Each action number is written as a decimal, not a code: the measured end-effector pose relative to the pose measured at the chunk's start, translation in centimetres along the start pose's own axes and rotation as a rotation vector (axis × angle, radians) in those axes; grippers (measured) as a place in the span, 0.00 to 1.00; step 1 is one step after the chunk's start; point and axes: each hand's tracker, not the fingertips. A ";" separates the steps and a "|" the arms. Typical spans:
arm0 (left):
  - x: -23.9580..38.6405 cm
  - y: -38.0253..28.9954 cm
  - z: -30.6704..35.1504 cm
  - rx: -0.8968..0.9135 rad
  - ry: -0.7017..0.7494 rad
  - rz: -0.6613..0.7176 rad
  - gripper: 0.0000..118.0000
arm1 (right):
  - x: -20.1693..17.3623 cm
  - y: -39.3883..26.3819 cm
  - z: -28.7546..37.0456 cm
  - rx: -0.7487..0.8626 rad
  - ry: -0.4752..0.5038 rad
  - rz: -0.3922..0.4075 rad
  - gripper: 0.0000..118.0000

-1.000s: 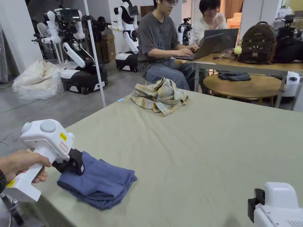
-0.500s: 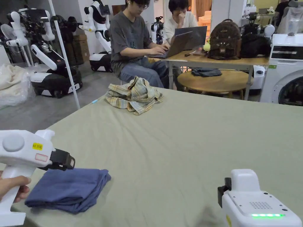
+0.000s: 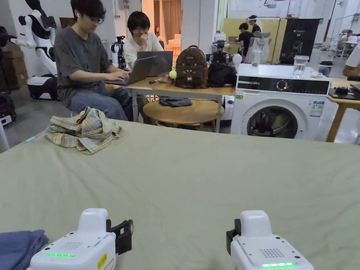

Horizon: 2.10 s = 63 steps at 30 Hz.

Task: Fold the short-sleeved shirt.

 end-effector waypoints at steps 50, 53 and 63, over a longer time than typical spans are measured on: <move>9.5 0.6 -0.7 0.243 0.059 -0.139 0.10 | 7.4 -0.8 2.6 0.188 -0.187 -0.079 0.05; 9.2 1.0 -0.4 0.244 0.048 -0.129 0.34 | 7.4 -0.6 2.6 0.195 -0.181 -0.076 0.38; 8.8 1.6 0.3 0.284 -0.036 -0.148 0.68 | 7.6 0.4 2.7 0.211 -0.215 -0.116 0.68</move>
